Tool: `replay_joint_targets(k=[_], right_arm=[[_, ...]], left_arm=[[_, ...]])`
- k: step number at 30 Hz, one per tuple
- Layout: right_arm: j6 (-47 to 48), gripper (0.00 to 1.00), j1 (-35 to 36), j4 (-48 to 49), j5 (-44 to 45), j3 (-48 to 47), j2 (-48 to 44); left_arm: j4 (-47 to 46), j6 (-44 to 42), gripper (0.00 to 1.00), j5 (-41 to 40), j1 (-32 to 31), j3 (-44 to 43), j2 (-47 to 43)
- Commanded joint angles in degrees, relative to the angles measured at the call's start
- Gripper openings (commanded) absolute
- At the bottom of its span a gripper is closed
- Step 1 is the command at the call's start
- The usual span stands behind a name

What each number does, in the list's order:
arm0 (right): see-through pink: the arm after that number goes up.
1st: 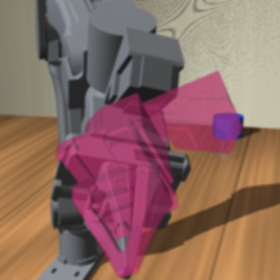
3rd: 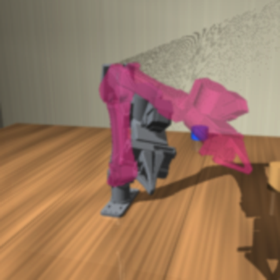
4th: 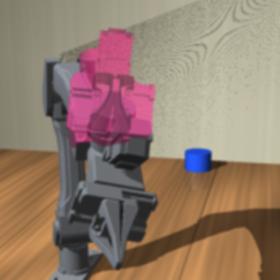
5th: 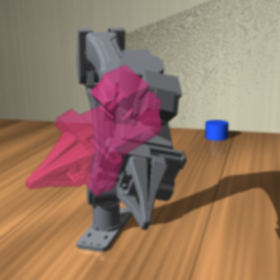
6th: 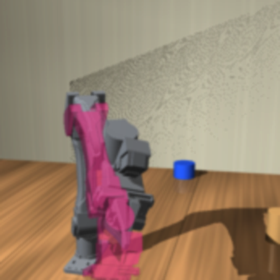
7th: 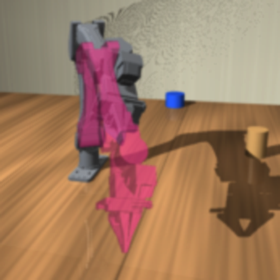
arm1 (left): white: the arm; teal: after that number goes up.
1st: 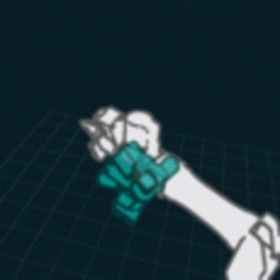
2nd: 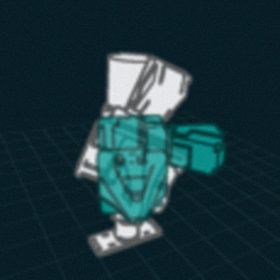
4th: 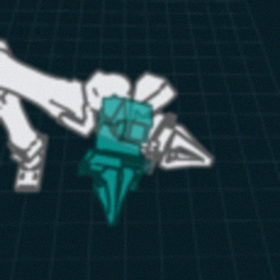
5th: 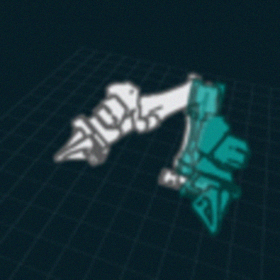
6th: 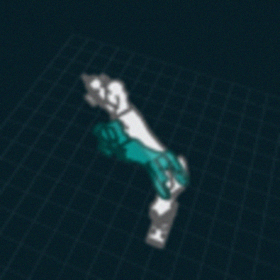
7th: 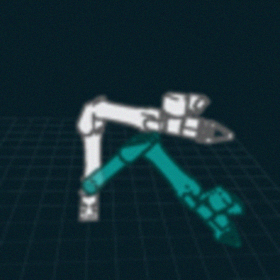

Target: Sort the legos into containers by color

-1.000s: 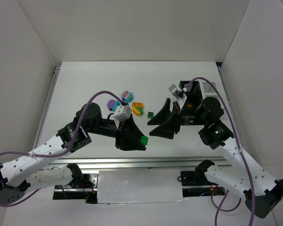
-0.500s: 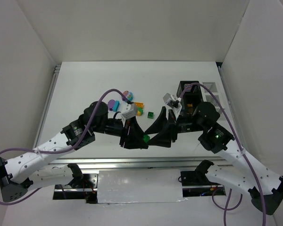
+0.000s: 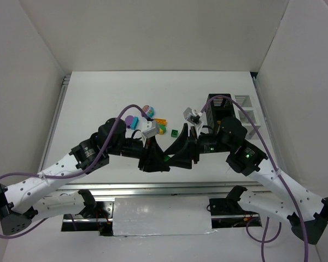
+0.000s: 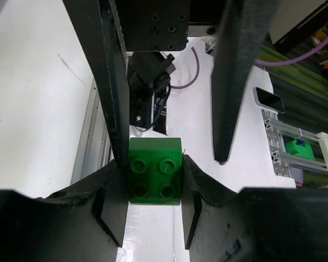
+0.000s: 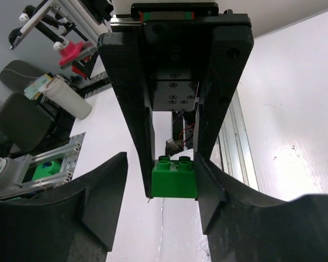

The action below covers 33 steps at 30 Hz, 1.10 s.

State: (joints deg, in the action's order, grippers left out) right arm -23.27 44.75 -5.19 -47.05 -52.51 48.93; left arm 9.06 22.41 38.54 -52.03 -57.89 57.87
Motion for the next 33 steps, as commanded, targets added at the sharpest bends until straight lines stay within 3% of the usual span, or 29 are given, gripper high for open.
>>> replay_joint_targets(k=[1, 9, 12, 15, 19, 27, 28, 29, 30, 33], right_arm=[[1.91, 0.61, 0.78, -4.82, 3.71, -0.84, 0.38], [2.88, 0.64, 0.69, -8.43, 12.31, -0.57, 0.03], [3.66, 0.61, 0.78, -7.48, 8.41, -0.22, 0.03], [3.31, 0.43, 0.86, -5.97, 6.27, 0.74, -0.76], [4.02, 0.40, 0.86, -5.97, 4.95, 1.18, -1.38], [2.70, 0.22, 0.86, -2.11, 0.83, 2.68, -1.29], [2.35, 0.23, 0.86, -1.32, 0.56, 3.03, -1.29], [2.52, 0.44, 0.86, -1.31, -0.06, 3.03, -1.12], [2.96, 0.57, 0.86, -1.40, -1.11, 3.03, -0.77], [3.32, 0.57, 0.86, -2.45, -0.07, 2.85, -0.50]], left_arm=[[-5.46, -1.85, 0.00, -0.14, -0.09, -3.19, -1.53], [-6.07, -1.94, 0.00, 0.65, -0.09, -3.11, -1.88], [-5.81, -2.11, 0.00, 0.13, -0.09, -2.93, -2.14], [-5.72, -2.11, 0.00, -0.31, -0.09, -2.84, -2.23], [-5.72, -2.20, 0.00, -0.93, -0.09, -2.76, -2.67], [-6.25, -1.76, 0.00, -0.58, 0.00, -2.93, -2.41], [-6.25, -1.76, 0.00, -0.40, 0.00, -2.93, -2.41], [-6.25, -1.76, 0.00, -0.14, 0.00, -3.11, -2.41], [-6.25, -1.76, 0.00, -0.05, 0.00, -3.11, -2.58], [-6.16, -1.93, 0.00, -0.49, 0.00, -2.93, -3.19]])
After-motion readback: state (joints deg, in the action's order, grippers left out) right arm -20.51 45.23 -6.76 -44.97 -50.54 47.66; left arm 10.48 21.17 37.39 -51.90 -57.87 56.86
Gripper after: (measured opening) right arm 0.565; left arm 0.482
